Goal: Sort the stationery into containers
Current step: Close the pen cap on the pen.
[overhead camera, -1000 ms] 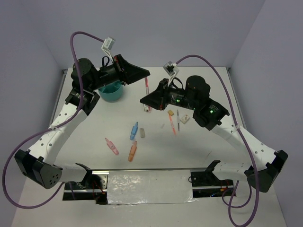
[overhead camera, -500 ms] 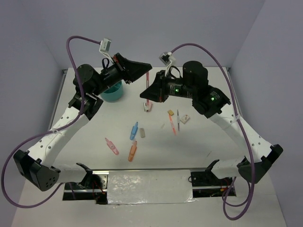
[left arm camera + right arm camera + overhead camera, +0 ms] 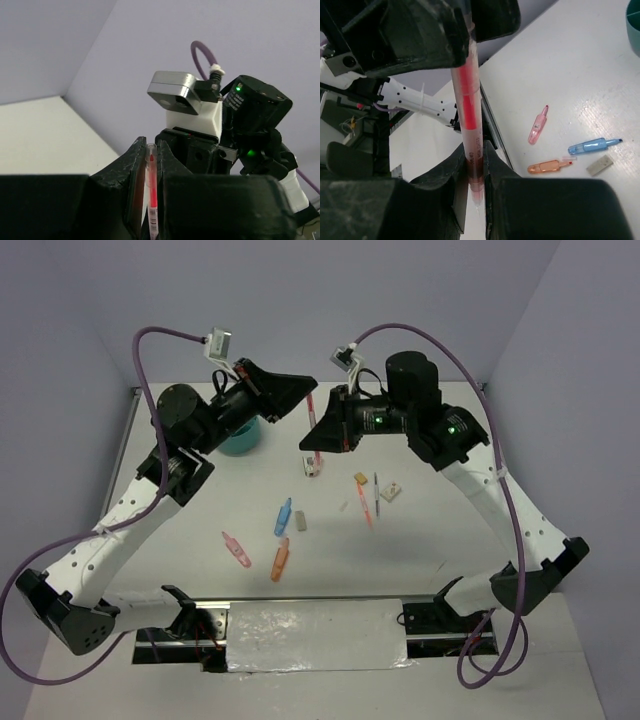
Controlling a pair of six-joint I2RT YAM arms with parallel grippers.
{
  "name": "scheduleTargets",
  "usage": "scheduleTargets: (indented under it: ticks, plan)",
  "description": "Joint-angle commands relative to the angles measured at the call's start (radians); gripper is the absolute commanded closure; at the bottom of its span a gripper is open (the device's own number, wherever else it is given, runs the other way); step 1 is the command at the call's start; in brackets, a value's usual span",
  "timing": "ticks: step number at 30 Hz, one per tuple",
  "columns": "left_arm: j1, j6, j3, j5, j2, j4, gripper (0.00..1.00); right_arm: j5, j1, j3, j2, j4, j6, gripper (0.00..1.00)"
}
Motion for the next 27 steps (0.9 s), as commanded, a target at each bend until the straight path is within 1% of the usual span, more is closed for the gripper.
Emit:
scheduleTargets:
  ticks: [1, 2, 4, 6, 7, 8, 11, 15, 16, 17, 18, 21, 22, 23, 25, 27]
  plan:
    - [-0.054, 0.095, 0.076, 0.248, 0.020, -0.331, 0.84, 0.118, -0.038, -0.060, -0.093, 0.407, 0.006, 1.00]
    - [-0.047, 0.107, 0.108, 0.259, 0.031, -0.334, 0.72, 0.110, -0.032, -0.066, -0.101, 0.397, -0.005, 1.00]
    - [-0.029, 0.109, 0.133, 0.282, 0.046, -0.336, 0.62, 0.102, -0.013, -0.073, -0.112, 0.356, -0.037, 1.00]
    - [-0.017, 0.106, 0.166, 0.309, 0.072, -0.336, 0.63, 0.095, -0.012, -0.076, -0.117, 0.324, -0.052, 1.00]
    - [-0.015, 0.104, 0.171, 0.317, 0.078, -0.333, 0.68, 0.096, -0.010, -0.091, -0.126, 0.319, -0.056, 1.00]
    - [-0.012, 0.100, 0.180, 0.320, 0.084, -0.334, 0.69, 0.102, -0.010, -0.103, -0.132, 0.319, -0.057, 1.00]
    - [-0.009, 0.098, 0.185, 0.328, 0.091, -0.328, 0.67, 0.111, -0.007, -0.145, -0.152, 0.319, -0.060, 1.00]
    - [-0.004, 0.113, 0.174, 0.305, 0.078, -0.331, 0.74, 0.104, -0.003, -0.168, -0.158, 0.292, -0.079, 1.00]
    - [-0.003, 0.118, 0.174, 0.300, 0.077, -0.333, 0.80, 0.099, -0.001, -0.169, -0.158, 0.284, -0.085, 1.00]
    - [-0.001, 0.129, 0.179, 0.296, 0.077, -0.346, 0.82, 0.098, 0.005, -0.168, -0.156, 0.275, -0.092, 1.00]
    - [0.000, 0.135, 0.182, 0.291, 0.078, -0.351, 0.82, 0.102, 0.010, -0.165, -0.153, 0.247, -0.112, 1.00]
    - [0.008, 0.161, 0.205, 0.282, 0.083, -0.371, 0.64, 0.102, 0.022, -0.152, -0.140, 0.189, -0.157, 1.00]
    - [0.011, 0.176, 0.225, 0.279, 0.089, -0.380, 0.54, 0.107, 0.026, -0.149, -0.138, 0.173, -0.167, 1.00]
    - [0.017, 0.181, 0.234, 0.277, 0.092, -0.397, 0.49, 0.107, 0.027, -0.148, -0.135, 0.149, -0.183, 1.00]
    - [0.025, 0.190, 0.261, 0.282, 0.103, -0.409, 0.45, 0.114, 0.027, -0.154, -0.140, 0.138, -0.194, 1.00]
    - [0.038, 0.189, 0.271, 0.293, 0.109, -0.410, 0.45, 0.124, 0.027, -0.169, -0.150, 0.135, -0.198, 1.00]
